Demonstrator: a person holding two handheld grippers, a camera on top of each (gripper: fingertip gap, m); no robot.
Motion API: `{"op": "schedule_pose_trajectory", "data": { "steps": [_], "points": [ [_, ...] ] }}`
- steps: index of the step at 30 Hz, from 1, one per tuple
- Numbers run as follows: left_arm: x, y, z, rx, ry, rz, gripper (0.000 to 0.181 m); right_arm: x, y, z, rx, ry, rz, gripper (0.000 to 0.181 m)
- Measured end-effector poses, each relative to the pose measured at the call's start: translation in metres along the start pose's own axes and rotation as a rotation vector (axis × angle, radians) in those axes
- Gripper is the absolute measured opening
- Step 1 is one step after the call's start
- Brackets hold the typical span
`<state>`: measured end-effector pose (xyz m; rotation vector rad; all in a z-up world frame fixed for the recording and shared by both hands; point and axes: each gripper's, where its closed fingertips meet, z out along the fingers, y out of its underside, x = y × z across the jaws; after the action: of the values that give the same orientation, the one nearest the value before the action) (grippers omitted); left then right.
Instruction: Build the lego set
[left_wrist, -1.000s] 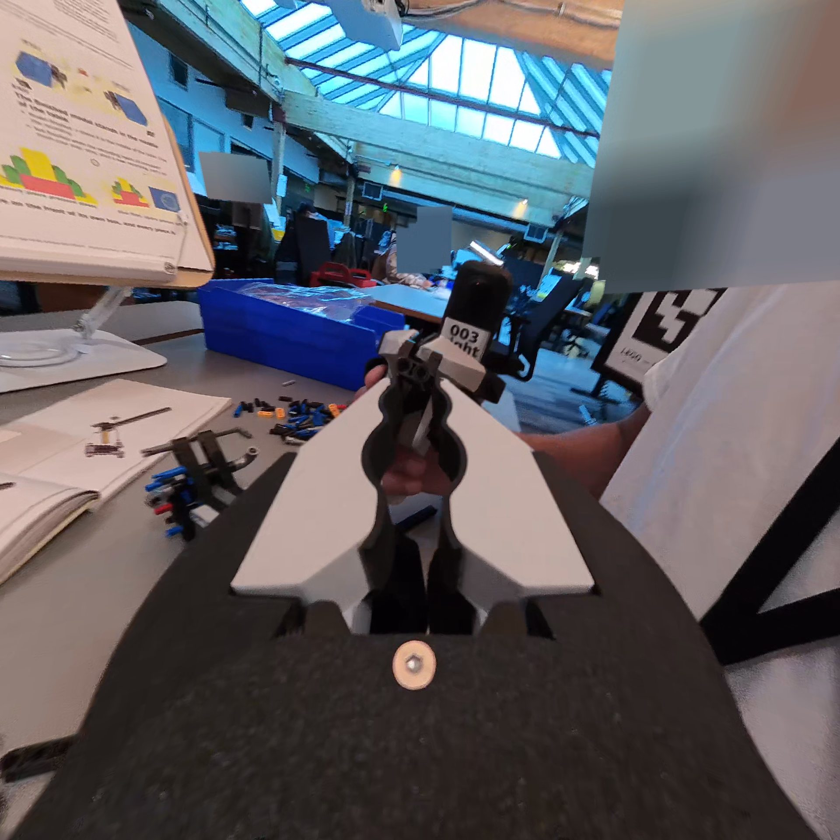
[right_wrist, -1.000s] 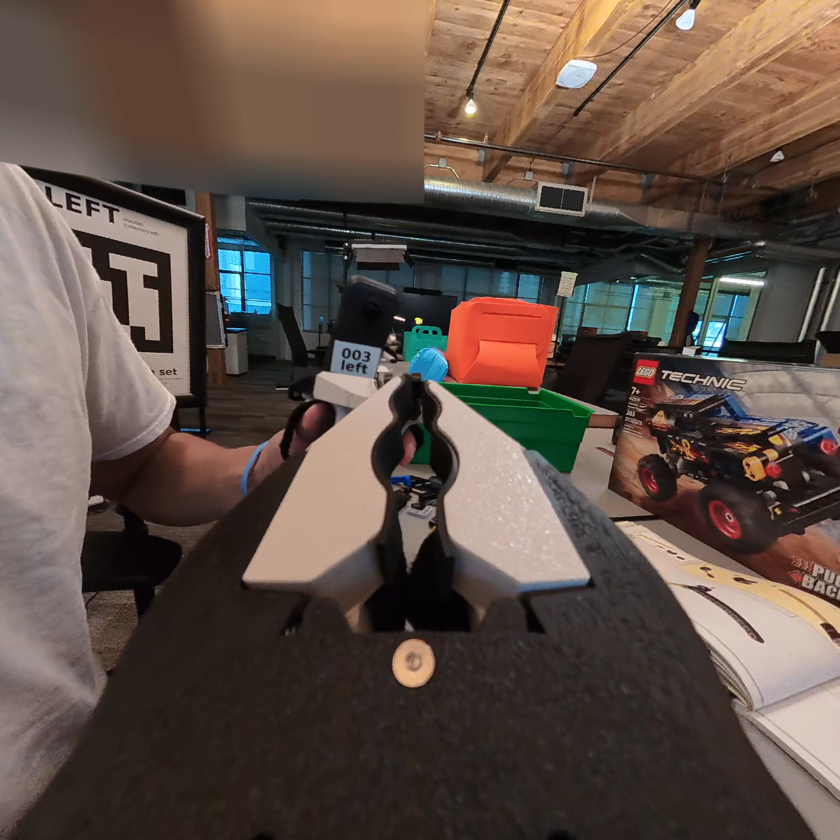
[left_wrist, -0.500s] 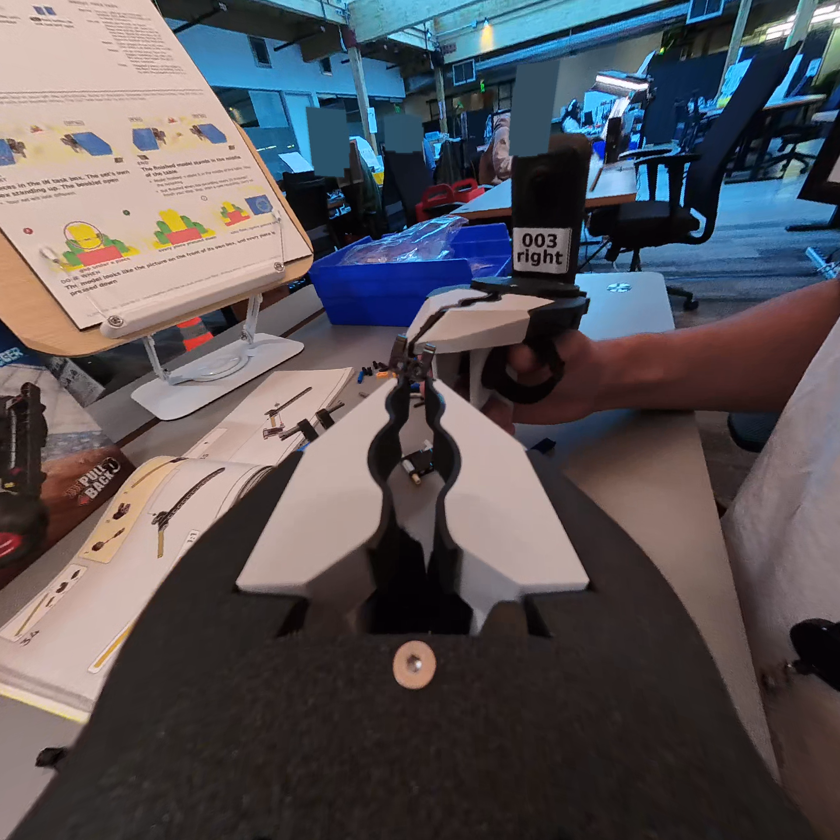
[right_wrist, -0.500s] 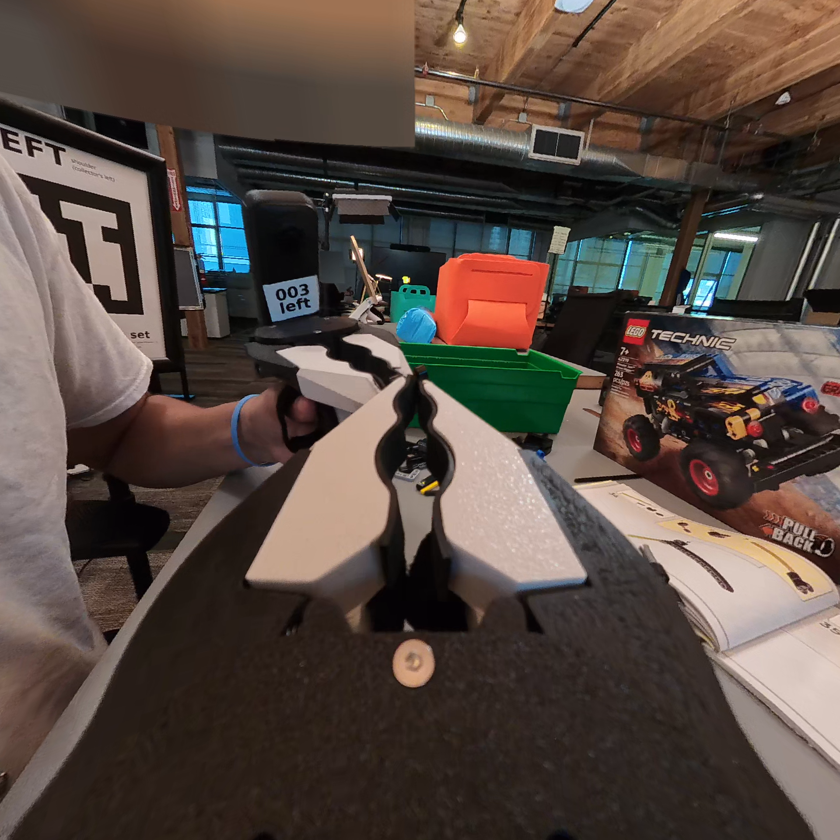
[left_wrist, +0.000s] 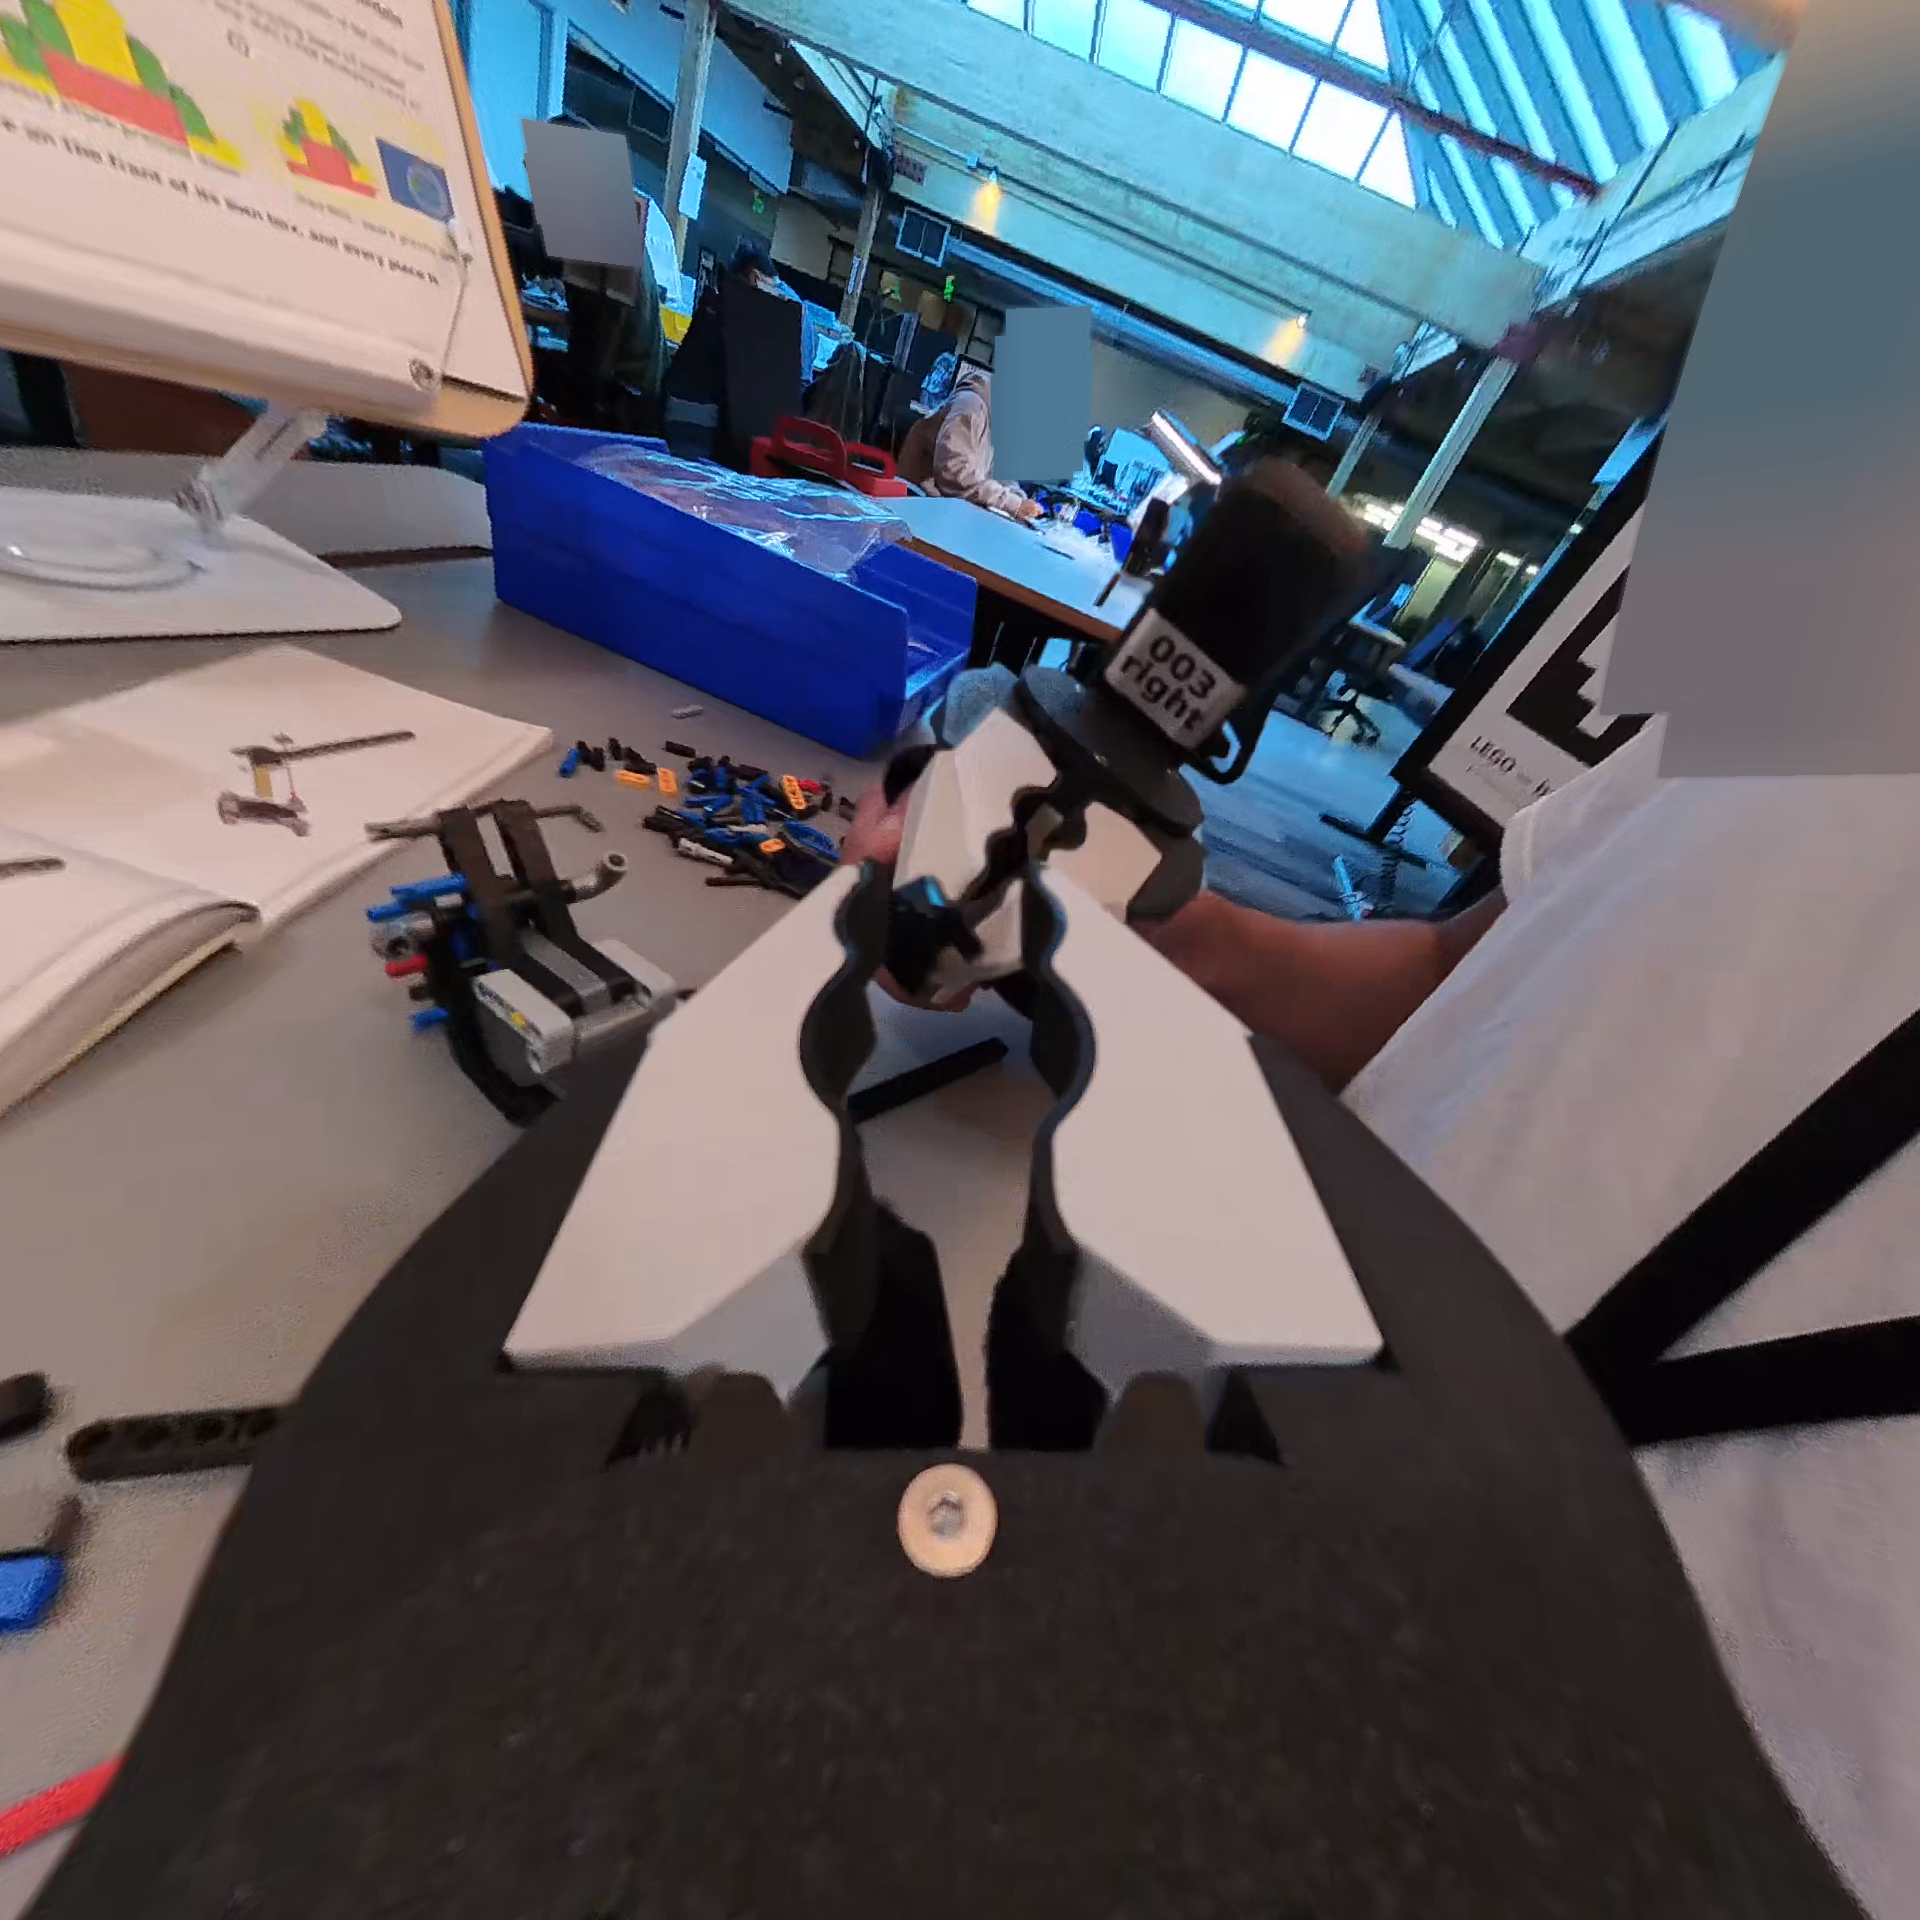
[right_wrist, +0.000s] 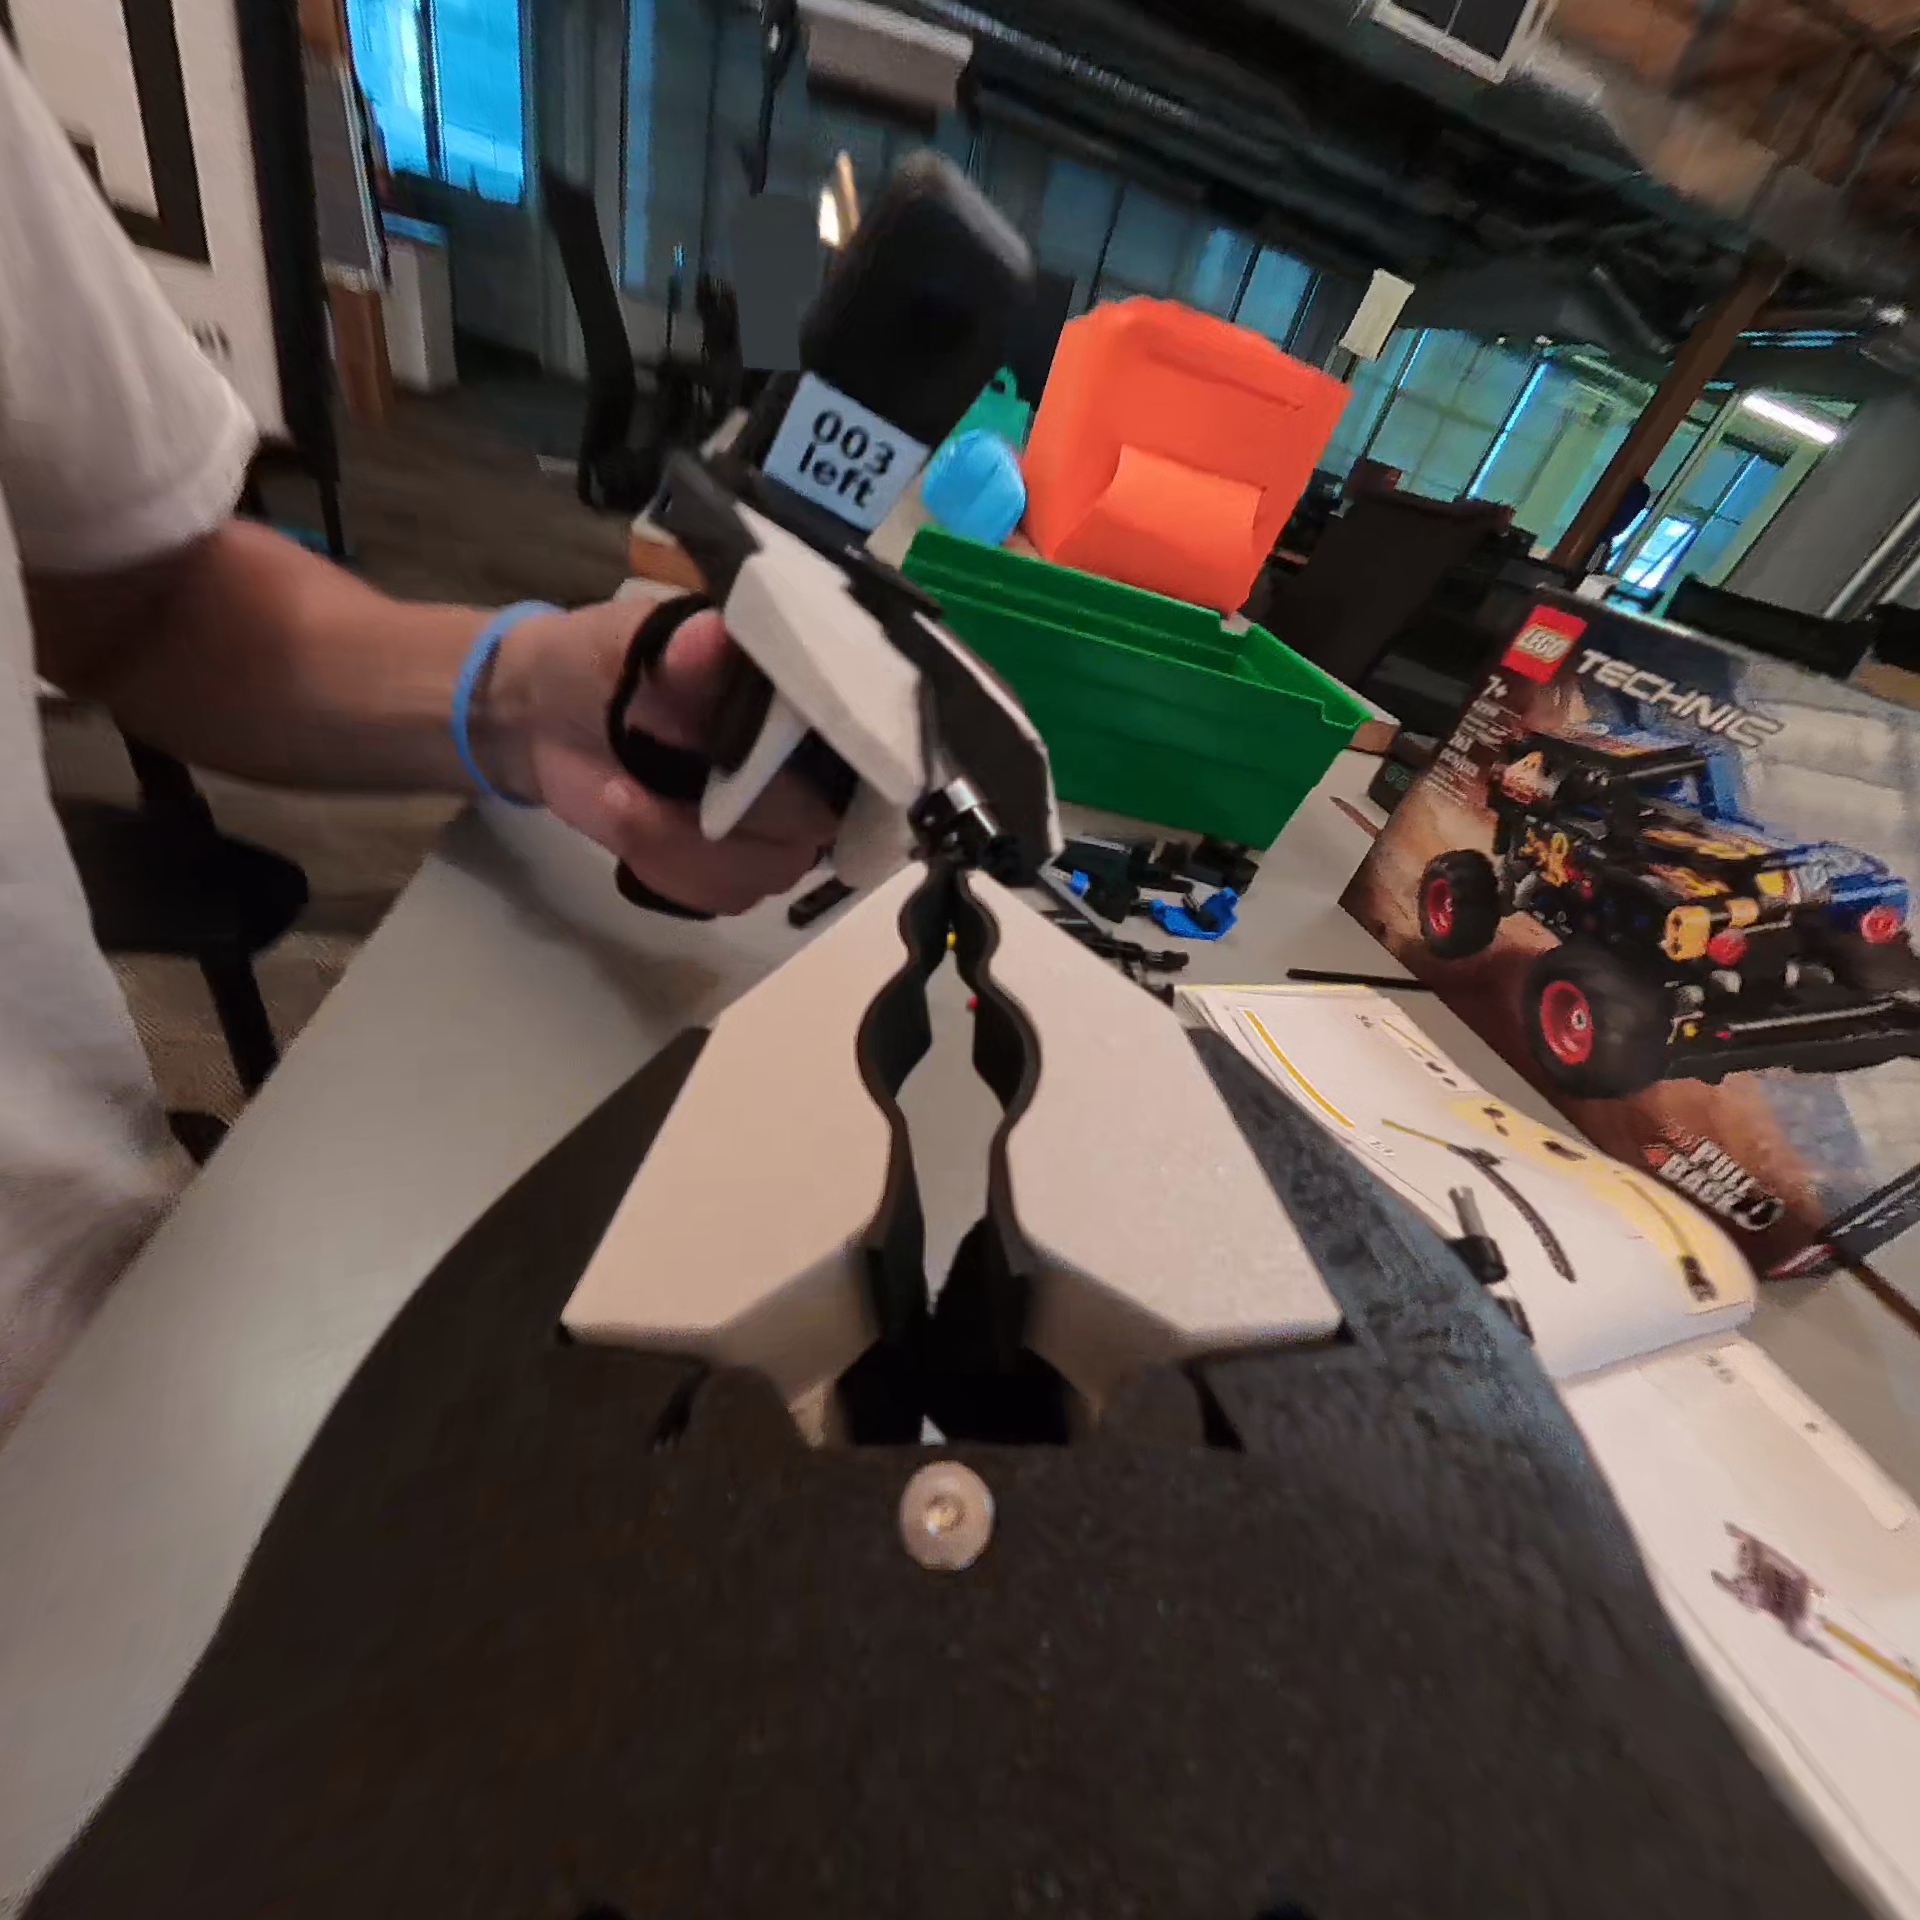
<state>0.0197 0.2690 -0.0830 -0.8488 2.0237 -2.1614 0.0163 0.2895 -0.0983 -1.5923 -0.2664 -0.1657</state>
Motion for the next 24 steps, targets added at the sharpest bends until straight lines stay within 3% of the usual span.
{"op": "schedule_pose_trajectory", "data": {
  "steps": [2,5,10,13,16,19,24],
  "points": [
    [-0.004,0.006,-0.004,-0.014,-0.036,-0.019,0.006,-0.011,0.003,0.006,-0.028,-0.027,-0.031,0.000],
    [-0.016,0.024,-0.012,-0.091,-0.127,-0.010,0.000,-0.014,0.015,0.011,-0.100,-0.050,-0.006,0.000],
    [-0.043,0.053,-0.020,-0.219,-0.216,-0.004,0.000,-0.007,0.038,0.016,-0.219,-0.028,0.024,0.000],
    [-0.080,0.064,-0.039,-0.337,-0.375,0.112,0.002,0.001,0.058,0.012,-0.330,0.018,0.037,0.000],
    [-0.087,0.063,-0.058,-0.408,-0.446,0.213,0.008,0.007,0.061,0.005,-0.365,0.051,0.098,0.000],
    [-0.079,0.052,-0.090,-0.392,-0.501,0.210,0.014,0.017,0.058,-0.001,-0.363,0.095,0.143,0.000],
    [-0.042,0.083,-0.128,-0.491,-0.453,0.107,0.025,0.016,0.053,-0.002,-0.343,0.077,0.295,0.000]
  ]
}}
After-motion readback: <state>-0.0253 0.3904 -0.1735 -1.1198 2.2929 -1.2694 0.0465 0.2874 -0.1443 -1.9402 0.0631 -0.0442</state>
